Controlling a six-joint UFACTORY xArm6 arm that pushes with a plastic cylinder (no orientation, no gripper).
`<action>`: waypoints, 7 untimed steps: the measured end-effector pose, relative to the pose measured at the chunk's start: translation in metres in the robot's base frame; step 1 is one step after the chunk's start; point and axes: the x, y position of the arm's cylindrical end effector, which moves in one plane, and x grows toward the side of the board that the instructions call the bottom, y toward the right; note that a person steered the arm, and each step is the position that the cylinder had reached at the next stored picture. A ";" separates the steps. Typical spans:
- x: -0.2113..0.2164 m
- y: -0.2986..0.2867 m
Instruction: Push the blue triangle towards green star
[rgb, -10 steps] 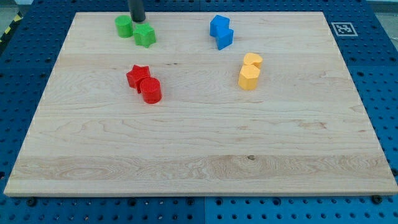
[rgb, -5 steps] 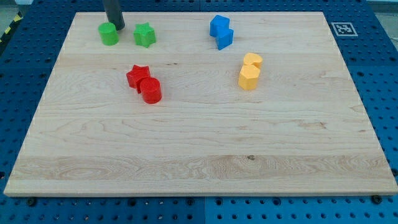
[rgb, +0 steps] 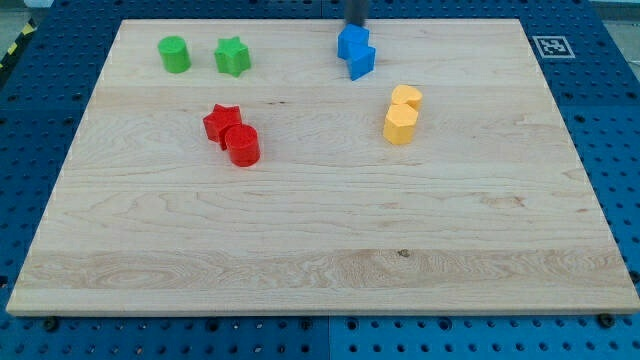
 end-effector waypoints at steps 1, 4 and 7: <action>0.044 0.015; 0.092 0.015; 0.092 -0.037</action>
